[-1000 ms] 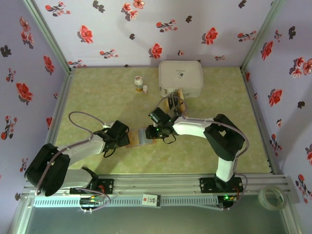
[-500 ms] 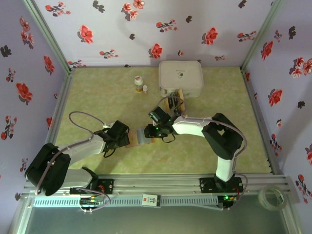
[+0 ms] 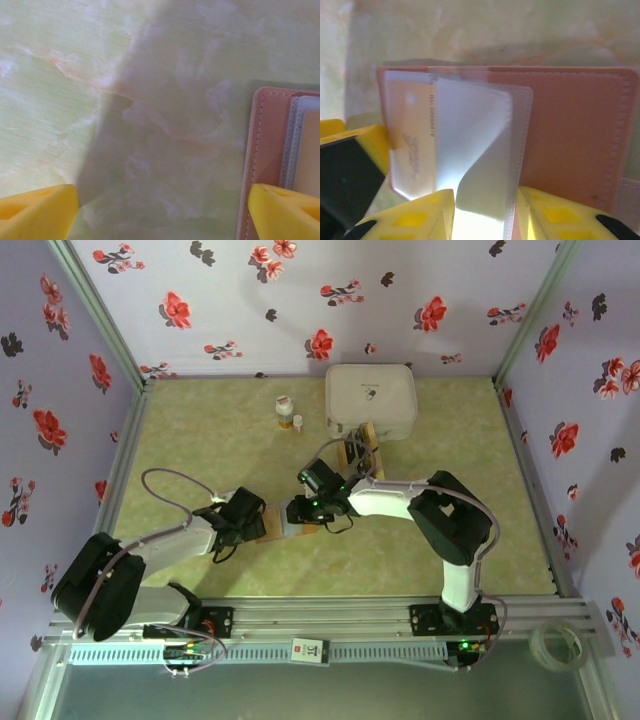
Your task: Put the credit cards into the card holder
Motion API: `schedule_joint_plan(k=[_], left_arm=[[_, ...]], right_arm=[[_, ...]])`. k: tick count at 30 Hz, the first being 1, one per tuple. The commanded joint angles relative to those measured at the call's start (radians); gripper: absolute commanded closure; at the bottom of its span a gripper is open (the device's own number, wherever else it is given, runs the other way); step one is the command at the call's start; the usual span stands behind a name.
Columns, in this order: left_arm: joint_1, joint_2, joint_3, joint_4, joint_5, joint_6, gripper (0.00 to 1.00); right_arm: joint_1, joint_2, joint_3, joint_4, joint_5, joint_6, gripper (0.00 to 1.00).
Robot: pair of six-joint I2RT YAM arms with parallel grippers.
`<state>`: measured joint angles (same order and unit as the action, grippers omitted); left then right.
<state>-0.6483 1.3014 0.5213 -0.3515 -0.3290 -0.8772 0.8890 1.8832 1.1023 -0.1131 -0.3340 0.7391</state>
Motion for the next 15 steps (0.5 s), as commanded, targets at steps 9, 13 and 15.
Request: schedule_joint_plan(k=[9,13,15], left_arm=[[0.004,-0.003,-0.020,0.009,0.021,0.016,0.10],[0.036,-0.079,0.005,-0.047,0.000,0.012,0.10],[0.066,-0.133,0.013,-0.069,-0.002,0.010,0.10]], right_arm=[[0.007,0.021,-0.001,0.190,-0.118,0.135,0.63],[0.013,0.022,0.011,0.214,-0.125,0.156,0.63],[0.019,0.029,0.023,0.220,-0.127,0.165,0.63]])
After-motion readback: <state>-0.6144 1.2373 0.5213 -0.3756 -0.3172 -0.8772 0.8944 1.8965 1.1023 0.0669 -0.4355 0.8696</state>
